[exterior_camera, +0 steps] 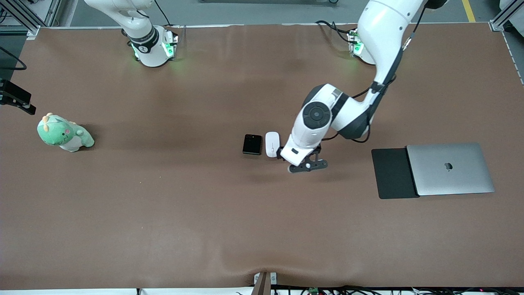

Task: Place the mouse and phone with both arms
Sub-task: 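Lower the left gripper over the white mouse and close on it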

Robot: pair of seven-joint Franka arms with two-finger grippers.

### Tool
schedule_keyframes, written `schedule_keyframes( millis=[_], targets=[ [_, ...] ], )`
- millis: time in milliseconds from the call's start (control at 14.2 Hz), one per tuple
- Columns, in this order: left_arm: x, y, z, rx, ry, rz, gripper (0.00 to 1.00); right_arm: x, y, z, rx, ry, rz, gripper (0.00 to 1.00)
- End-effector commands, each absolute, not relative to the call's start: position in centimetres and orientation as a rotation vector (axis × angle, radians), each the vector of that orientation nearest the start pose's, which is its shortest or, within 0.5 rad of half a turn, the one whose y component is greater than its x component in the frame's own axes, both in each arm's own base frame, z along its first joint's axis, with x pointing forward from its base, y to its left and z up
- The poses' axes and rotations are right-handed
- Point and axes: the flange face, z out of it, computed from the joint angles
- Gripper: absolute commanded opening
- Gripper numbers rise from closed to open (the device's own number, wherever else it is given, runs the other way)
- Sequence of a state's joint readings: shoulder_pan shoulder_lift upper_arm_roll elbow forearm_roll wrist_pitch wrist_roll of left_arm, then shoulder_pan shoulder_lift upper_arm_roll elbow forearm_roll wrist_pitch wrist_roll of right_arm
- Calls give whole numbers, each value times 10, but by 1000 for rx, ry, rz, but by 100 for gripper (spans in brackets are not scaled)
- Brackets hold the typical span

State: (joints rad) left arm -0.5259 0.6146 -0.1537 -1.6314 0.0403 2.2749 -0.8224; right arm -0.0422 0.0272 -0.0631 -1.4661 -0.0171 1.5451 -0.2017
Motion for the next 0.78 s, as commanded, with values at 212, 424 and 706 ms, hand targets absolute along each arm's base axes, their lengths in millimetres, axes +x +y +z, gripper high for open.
schedule_keyframes(
  millis=[212, 424, 706],
  targets=[
    [536, -483, 227, -3193, -237, 11, 100, 555, -64, 658, -3162, -135, -75, 100],
    [531, -487, 221, -3191, -224, 17, 100, 555, -64, 658, -3162, -135, -75, 100],
    [515, -499, 202, -3169, -162, 20, 100, 555, -64, 658, -3162, -135, -75, 100]
  ],
)
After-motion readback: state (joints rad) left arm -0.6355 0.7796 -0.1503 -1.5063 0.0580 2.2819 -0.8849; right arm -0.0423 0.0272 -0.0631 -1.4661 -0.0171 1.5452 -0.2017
